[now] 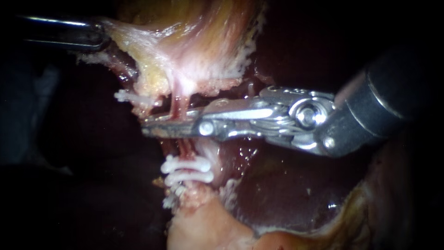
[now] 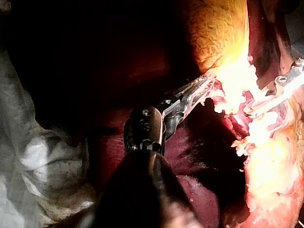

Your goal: Going back third clip right tube

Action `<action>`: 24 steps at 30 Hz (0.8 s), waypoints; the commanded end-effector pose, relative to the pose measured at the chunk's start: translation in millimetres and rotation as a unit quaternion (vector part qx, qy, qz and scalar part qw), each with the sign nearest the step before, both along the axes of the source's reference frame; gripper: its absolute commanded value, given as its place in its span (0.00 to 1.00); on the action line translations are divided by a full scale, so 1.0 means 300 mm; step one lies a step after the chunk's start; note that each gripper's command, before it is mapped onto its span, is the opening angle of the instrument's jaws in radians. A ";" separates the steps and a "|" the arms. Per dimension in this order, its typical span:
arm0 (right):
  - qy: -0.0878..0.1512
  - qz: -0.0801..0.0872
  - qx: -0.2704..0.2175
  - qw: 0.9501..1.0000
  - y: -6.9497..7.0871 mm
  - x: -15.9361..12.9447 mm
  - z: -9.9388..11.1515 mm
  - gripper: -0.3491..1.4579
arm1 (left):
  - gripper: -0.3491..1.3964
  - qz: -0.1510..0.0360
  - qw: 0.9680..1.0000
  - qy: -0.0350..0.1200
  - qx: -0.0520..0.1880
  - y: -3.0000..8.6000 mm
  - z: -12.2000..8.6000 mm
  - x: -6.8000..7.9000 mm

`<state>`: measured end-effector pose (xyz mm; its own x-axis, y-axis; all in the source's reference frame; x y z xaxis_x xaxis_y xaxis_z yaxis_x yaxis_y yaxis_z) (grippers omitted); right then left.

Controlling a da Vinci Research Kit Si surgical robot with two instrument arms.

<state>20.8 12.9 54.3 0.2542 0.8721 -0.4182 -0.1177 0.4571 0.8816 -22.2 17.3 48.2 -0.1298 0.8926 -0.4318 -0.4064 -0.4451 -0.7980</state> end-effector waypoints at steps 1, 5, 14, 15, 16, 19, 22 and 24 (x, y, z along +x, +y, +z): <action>0.000 0.000 0.000 1.000 -0.0001 0.0000 0.0003 0.00 | 0.00 0.000 1.000 0.000 0.000 0.0000 0.0000 0.0001; 0.009 -0.006 0.003 1.000 -0.0002 0.0000 0.0006 0.11 | 0.00 0.000 1.000 0.000 0.000 -0.0001 -0.0001 0.0001; 0.021 -0.001 -0.001 1.000 -0.0004 0.0013 0.0041 0.45 | 0.00 0.000 1.000 0.000 0.000 -0.0001 -0.0001 0.0000; 0.021 -0.003 -0.007 1.000 -0.0006 0.0012 0.0050 0.45 | 0.00 0.000 1.000 0.000 0.000 -0.0001 -0.0001 0.0000; 0.022 -0.003 -0.011 1.000 -0.0007 0.0011 0.0063 0.45 | 0.00 0.000 1.000 0.000 0.000 -0.0002 -0.0001 0.0000; 0.020 0.000 -0.037 0.999 -0.0012 0.0007 0.0109 0.45 | 0.00 0.000 1.000 0.000 0.000 -0.0003 -0.0001 -0.0001; 0.015 -0.009 -0.067 0.998 -0.0021 0.0003 0.0168 0.45 | 0.00 0.000 1.000 0.000 0.000 -0.0004 -0.0001 -0.0003; 0.009 -0.013 -0.095 0.995 -0.0028 0.0001 0.0203 0.46 | 0.00 0.000 1.000 0.000 0.000 -0.0005 0.0000 -0.0004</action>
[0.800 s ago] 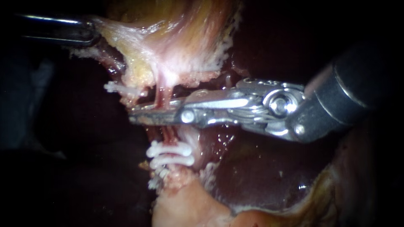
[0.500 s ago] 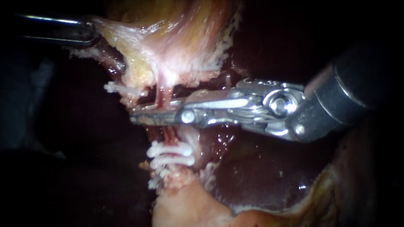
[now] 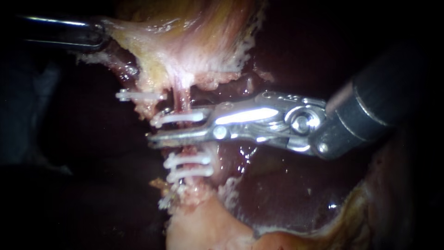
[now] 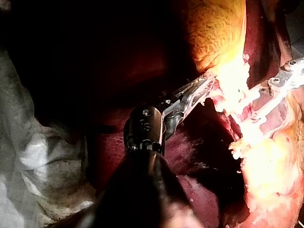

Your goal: Going back third clip right tube

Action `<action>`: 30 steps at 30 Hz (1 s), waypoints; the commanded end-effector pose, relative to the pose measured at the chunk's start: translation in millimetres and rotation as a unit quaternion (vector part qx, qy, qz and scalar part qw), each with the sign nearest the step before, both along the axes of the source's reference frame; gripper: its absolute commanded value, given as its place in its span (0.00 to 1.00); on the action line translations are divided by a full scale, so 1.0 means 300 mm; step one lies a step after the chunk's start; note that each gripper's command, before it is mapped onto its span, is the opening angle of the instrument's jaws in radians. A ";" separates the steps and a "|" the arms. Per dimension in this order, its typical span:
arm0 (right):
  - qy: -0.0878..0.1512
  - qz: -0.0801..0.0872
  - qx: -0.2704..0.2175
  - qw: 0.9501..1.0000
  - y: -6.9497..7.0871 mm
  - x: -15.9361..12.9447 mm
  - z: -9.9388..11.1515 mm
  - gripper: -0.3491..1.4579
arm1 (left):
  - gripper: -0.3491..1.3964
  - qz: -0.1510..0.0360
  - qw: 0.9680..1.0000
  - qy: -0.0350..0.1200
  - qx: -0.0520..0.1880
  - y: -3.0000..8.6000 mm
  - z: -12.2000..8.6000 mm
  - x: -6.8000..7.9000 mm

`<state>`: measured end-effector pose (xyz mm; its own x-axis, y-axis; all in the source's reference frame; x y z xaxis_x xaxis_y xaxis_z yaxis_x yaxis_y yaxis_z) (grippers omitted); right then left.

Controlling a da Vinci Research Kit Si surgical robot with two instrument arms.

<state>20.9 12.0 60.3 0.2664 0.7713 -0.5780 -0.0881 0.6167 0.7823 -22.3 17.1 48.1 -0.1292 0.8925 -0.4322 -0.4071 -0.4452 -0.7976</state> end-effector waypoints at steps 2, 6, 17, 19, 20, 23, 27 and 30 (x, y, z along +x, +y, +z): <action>-0.006 -0.001 -0.032 0.999 -0.0002 -0.0006 0.0033 0.46 | 0.00 0.000 1.000 0.000 0.000 -0.0001 0.0003 -0.0001; -0.005 -0.007 -0.082 0.997 0.0012 -0.0037 0.0052 0.47 | 0.00 0.000 1.000 0.000 0.000 -0.0001 0.0002 0.0000; 0.010 -0.035 -0.165 0.986 0.0006 -0.0206 0.0007 0.47 | 0.00 0.000 1.000 0.000 0.000 -0.0002 0.0002 0.0002; 0.013 -0.039 -0.173 0.984 0.0006 -0.0237 0.0002 0.47 | 0.00 0.000 1.000 0.000 0.000 -0.0002 0.0002 0.0002; 0.015 -0.042 -0.179 0.983 0.0003 -0.0254 -0.0001 0.47 | 0.00 0.000 1.000 0.000 0.000 -0.0002 0.0002 0.0002; 0.022 -0.051 -0.195 0.979 -0.0011 -0.0325 -0.0014 0.47 | 0.00 0.000 1.000 0.000 0.000 -0.0002 0.0001 0.0006; 0.032 -0.065 -0.220 0.973 -0.0031 -0.0426 -0.0034 0.47 | 0.00 0.001 1.000 0.000 0.000 -0.0002 0.0001 0.0007; 0.038 -0.073 -0.233 0.969 -0.0037 -0.0493 -0.0041 0.47 | 0.00 0.001 1.000 0.000 0.000 -0.0002 0.0001 0.0006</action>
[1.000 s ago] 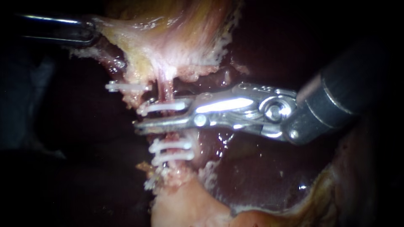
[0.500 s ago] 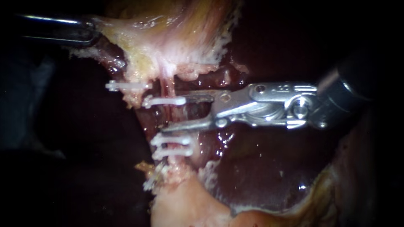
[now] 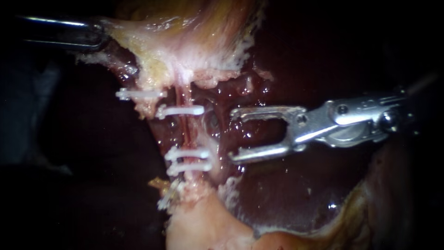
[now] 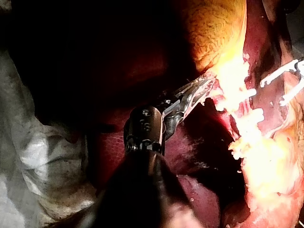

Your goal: Going back third clip right tube

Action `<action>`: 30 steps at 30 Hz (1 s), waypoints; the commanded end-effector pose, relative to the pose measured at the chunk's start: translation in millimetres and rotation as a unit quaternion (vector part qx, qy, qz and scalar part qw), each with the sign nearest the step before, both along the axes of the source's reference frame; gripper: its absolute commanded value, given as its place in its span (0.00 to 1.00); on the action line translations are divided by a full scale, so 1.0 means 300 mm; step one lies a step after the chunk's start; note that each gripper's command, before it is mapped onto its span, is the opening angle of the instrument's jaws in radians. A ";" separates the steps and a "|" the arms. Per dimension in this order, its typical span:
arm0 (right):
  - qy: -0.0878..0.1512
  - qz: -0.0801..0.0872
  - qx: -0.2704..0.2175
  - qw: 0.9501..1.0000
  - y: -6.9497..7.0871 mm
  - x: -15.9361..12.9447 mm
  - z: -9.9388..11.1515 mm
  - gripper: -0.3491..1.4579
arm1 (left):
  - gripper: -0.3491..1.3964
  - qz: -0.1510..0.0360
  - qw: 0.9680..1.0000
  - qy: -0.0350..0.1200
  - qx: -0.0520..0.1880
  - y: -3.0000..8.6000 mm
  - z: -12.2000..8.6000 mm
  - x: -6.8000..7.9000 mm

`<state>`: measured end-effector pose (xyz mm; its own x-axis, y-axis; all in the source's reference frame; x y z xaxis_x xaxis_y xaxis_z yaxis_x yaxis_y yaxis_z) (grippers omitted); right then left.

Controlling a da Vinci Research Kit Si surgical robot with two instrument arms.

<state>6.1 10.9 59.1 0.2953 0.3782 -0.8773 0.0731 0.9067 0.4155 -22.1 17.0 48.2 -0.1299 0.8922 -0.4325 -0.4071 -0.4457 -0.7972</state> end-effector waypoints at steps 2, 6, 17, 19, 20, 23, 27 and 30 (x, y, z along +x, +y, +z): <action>0.002 -0.003 -0.005 1.000 0.0001 -0.0026 -0.0002 0.47 | 0.00 0.000 1.000 0.000 0.000 0.0001 -0.0001 0.0000; 0.005 -0.008 -0.011 1.000 -0.0001 -0.0065 -0.0004 0.47 | 0.00 0.000 1.000 0.000 0.000 0.0000 0.0000 -0.0003; 0.005 -0.008 -0.014 1.000 -0.0003 -0.0094 -0.0007 0.47 | 0.00 -0.003 1.000 0.003 -0.007 -0.0023 0.0093 -0.0076; 0.005 -0.008 -0.014 1.000 -0.0004 -0.0095 -0.0008 0.47 | 0.00 -0.002 1.000 0.003 -0.008 -0.0027 0.0114 -0.0098; 0.005 -0.008 -0.014 1.000 -0.0004 -0.0095 -0.0008 0.47 | 0.00 -0.002 1.000 0.001 -0.008 -0.0028 0.0123 -0.0109; 0.005 -0.008 -0.014 1.000 -0.0003 -0.0097 -0.0008 0.47 | 0.00 0.000 1.000 0.001 -0.009 -0.0036 0.0147 -0.0141; 0.005 -0.009 -0.014 1.000 -0.0004 -0.0100 -0.0010 0.47 | 0.00 0.005 1.000 0.000 -0.009 -0.0054 0.0167 -0.0163; 0.005 -0.009 -0.014 1.000 -0.0003 -0.0100 -0.0011 0.47 | 0.00 0.006 1.000 0.001 -0.009 -0.0062 0.0174 -0.0170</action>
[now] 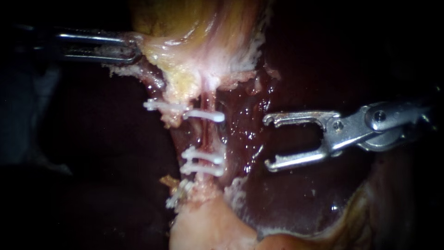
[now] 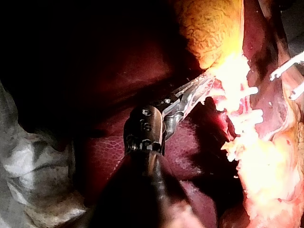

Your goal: Going back third clip right tube

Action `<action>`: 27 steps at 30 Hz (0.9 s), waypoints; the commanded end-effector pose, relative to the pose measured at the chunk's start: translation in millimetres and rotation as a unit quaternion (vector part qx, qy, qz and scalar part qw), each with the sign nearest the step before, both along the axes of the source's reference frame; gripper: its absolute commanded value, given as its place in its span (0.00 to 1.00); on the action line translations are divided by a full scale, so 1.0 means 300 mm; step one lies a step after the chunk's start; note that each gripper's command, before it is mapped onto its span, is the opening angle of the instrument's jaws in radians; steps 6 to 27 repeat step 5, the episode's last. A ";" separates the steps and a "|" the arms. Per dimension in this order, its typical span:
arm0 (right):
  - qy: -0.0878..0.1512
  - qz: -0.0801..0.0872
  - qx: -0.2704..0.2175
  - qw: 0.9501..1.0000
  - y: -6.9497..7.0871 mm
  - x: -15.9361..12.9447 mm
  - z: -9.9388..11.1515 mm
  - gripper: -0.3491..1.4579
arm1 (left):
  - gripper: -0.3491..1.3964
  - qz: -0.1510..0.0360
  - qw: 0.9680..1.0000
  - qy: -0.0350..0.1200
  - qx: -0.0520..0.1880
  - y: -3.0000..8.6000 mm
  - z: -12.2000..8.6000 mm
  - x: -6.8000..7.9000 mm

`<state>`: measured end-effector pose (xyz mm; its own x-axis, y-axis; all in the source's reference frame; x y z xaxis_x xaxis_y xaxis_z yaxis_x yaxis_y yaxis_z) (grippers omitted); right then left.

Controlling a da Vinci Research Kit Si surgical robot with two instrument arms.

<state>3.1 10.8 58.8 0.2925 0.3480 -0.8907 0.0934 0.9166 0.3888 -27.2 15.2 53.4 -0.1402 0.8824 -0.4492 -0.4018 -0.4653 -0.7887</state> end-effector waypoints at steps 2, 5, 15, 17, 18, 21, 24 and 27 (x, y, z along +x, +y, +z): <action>0.000 0.000 0.000 1.000 0.0001 0.0001 -0.0002 0.47 | 0.00 0.000 1.000 0.001 0.000 0.0000 0.0001 -0.0001; 0.000 0.001 0.000 1.000 -0.0002 0.0002 -0.0006 0.47 | 0.00 0.000 1.000 0.001 0.000 0.0001 0.0001 0.0000; 0.000 0.001 0.000 1.000 -0.0002 0.0002 -0.0006 0.47 | 0.00 0.000 1.000 0.001 0.000 0.0001 0.0001 0.0000; 0.000 0.001 0.000 1.000 -0.0002 0.0002 -0.0006 0.47 | 0.00 0.000 1.000 0.001 0.000 0.0001 0.0001 0.0000; 0.000 0.001 0.000 1.000 -0.0002 0.0002 -0.0006 0.47 | 0.00 0.000 1.000 0.001 0.000 0.0001 0.0001 0.0000; 0.000 0.001 0.000 1.000 -0.0002 0.0002 -0.0006 0.47 | 0.00 0.000 1.000 0.001 0.000 0.0001 0.0001 0.0000; 0.000 0.001 0.000 1.000 -0.0002 0.0002 -0.0006 0.47 | 0.00 0.000 1.000 0.001 0.000 0.0001 0.0001 0.0000; 0.000 0.001 0.000 1.000 -0.0002 0.0002 -0.0006 0.47 | 0.00 0.000 1.000 0.001 0.000 0.0001 0.0001 0.0000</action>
